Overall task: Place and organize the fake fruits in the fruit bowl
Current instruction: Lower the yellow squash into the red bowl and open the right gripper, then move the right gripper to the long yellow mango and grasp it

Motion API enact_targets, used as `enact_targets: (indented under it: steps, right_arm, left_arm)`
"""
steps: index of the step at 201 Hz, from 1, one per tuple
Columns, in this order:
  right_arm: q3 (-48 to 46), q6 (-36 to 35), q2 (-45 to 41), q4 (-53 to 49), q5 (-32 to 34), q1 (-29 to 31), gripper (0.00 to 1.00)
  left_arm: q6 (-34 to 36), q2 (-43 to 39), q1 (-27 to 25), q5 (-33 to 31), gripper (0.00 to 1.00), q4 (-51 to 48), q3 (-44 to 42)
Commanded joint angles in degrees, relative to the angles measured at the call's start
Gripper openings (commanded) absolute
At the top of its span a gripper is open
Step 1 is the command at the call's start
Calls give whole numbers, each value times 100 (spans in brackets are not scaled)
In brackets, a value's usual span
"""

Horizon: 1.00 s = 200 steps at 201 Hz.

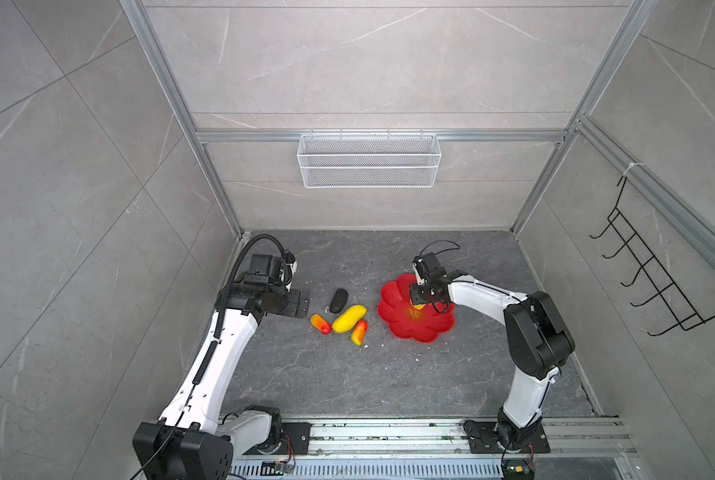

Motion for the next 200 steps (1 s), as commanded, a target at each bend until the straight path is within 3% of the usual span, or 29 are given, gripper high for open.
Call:
enact_targets:
  steps: [1, 22, 40, 43, 47, 99, 149, 175, 200]
  right_arm:
    - [111, 27, 36, -57, 35, 15, 64]
    - [242, 8, -96, -279, 90, 15, 80]
    - [432, -51, -361, -606, 154, 30, 86]
    - [462, -72, -409, -642, 162, 41, 96]
    - [499, -91, -498, -684, 169, 45, 100]
    - [1185, -848, -1051, -1195, -92, 632, 100]
    - [1723, -1752, -387, -1111, -721, 1644, 100]
    - [2006, -2355, 96, -1163, -1656, 1768, 100]
    - [2316, -2817, 548, -1191, -2083, 1885, 100]
  left_arm:
    - [101, 9, 37, -27, 100, 59, -35]
    - [101, 7, 39, -27, 100, 64, -44]
    - [102, -1, 46, -45, 100, 72, -53]
    - [98, -6, 46, -46, 100, 66, -52]
    - [98, 0, 46, -46, 100, 66, -53]
    - [98, -16, 55, -55, 100, 61, -44]
    - [100, -84, 55, -10, 100, 64, -44]
    - [106, -125, 57, 25, 100, 80, -53]
    - [114, -139, 55, 46, 100, 74, -53]
